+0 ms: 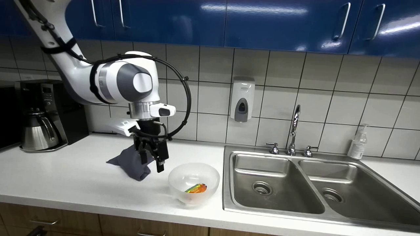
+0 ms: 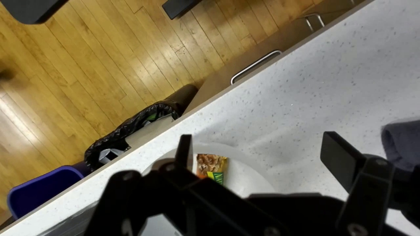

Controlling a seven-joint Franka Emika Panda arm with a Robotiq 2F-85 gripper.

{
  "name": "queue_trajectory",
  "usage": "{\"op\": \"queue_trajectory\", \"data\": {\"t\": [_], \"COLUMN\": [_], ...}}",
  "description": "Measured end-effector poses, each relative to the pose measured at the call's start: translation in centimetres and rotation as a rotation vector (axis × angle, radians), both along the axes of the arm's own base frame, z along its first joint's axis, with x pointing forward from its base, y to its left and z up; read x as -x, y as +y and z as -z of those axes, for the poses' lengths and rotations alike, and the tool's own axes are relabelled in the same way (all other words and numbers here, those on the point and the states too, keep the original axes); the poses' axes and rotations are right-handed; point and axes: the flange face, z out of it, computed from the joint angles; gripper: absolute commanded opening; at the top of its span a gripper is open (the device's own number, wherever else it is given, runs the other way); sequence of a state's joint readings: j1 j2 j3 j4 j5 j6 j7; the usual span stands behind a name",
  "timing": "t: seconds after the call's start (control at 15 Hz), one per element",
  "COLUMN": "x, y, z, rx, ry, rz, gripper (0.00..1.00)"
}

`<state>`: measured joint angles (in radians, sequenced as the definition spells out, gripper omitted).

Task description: Put the orange packet in the bowl.

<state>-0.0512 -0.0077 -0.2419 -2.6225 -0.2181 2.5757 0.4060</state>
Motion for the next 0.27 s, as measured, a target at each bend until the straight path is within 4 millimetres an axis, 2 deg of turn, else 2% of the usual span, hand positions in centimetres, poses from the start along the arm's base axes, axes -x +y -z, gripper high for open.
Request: {"op": "queue_trajectory", "data": {"t": [0.13, 0.27], "x": [0.8, 1.2], "y": [1.9, 2.9], "z": [-0.2, -0.4], "rx": [-0.006, -0.009], "ry": [-0.002, -0.006], "rz": [-0.016, -0.028], "gripper": [1.0, 1.0]}}
